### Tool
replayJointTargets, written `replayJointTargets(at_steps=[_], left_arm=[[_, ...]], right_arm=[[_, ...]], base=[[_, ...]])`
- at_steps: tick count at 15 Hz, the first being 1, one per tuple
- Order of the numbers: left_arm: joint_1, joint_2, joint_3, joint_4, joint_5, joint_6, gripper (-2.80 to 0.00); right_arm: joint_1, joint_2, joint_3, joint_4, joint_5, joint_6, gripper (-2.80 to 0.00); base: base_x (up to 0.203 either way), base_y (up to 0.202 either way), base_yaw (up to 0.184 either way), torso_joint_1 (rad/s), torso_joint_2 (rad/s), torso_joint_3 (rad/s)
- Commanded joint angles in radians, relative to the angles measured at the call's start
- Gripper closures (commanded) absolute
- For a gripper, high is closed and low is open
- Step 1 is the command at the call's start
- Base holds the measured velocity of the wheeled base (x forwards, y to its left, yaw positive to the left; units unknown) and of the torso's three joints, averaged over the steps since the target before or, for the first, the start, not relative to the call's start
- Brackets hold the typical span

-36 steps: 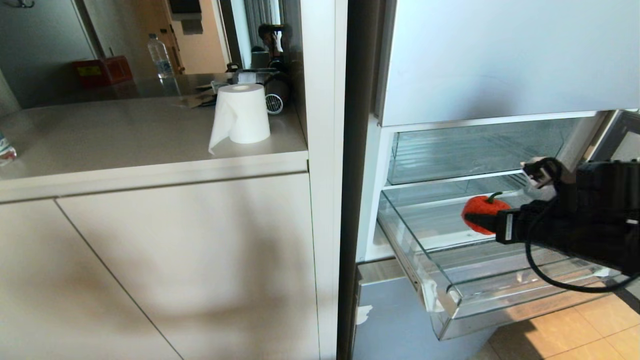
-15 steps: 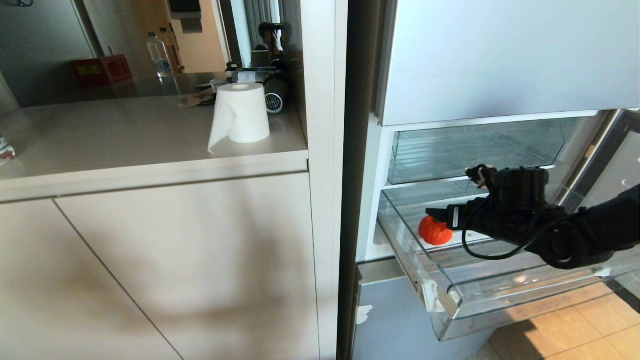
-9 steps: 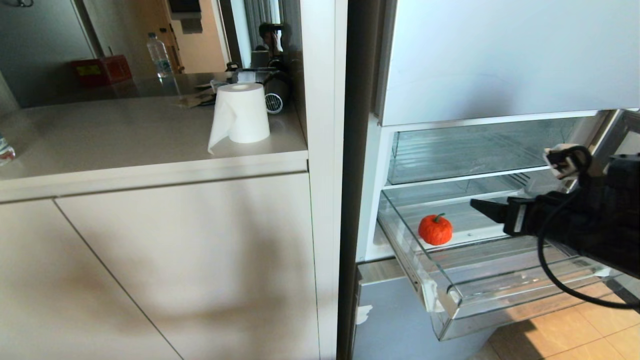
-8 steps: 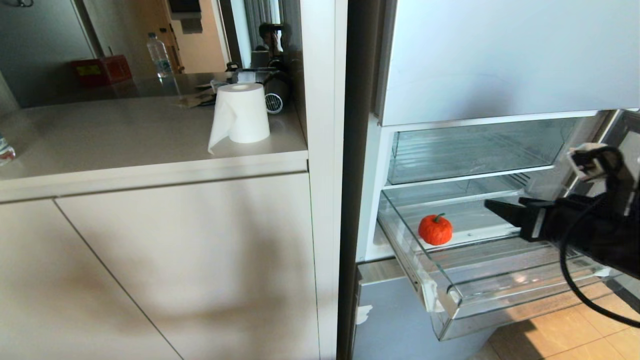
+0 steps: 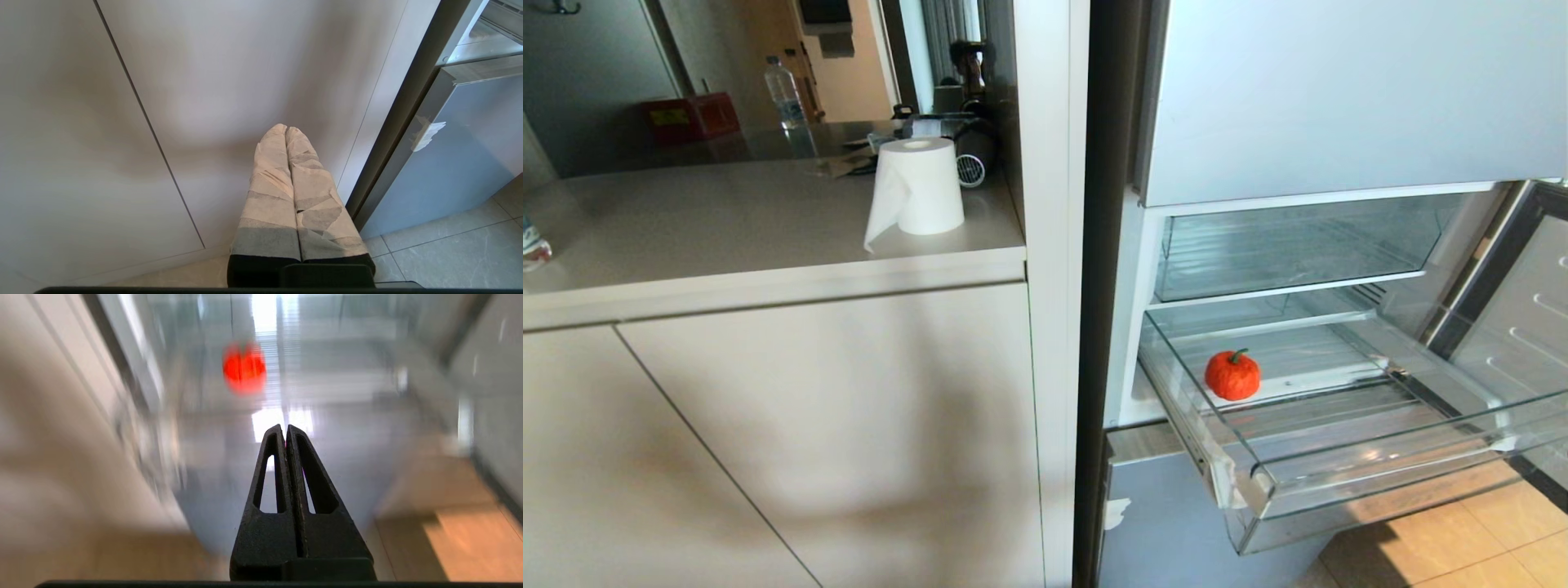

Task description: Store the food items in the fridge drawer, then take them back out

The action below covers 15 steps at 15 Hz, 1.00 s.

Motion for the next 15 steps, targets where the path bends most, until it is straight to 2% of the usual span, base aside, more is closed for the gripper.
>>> replayJointTargets(at_steps=[1, 3, 7, 15], left_arm=[[0.0, 0.001, 0.0, 0.001, 0.0, 0.001, 0.0], [-0.002, 0.001, 0.0, 0.001, 0.0, 0.0, 0.0], [-0.001, 0.0, 0.0, 0.001, 0.0, 0.0, 0.0], [0.0, 0.0, 0.0, 0.001, 0.0, 0.0, 0.0]], right_arm=[[-0.025, -0.256, 0.113, 0.144, 0.009, -0.045, 0.0], [-0.029, -0.341, 0.174, 0.178, -0.016, -0.069, 0.0], [-0.01, -0.543, 0.179, 0.23, -0.052, -0.094, 0.0], [-0.006, -0.533, 0.181, 0.244, -0.059, -0.101, 0.0]], base=[[0.0, 0.0, 0.0, 0.0, 0.0, 0.0], [0.0, 0.0, 0.0, 0.0, 0.0, 0.0], [0.0, 0.0, 0.0, 0.0, 0.0, 0.0], [0.0, 0.0, 0.0, 0.0, 0.0, 0.0]])
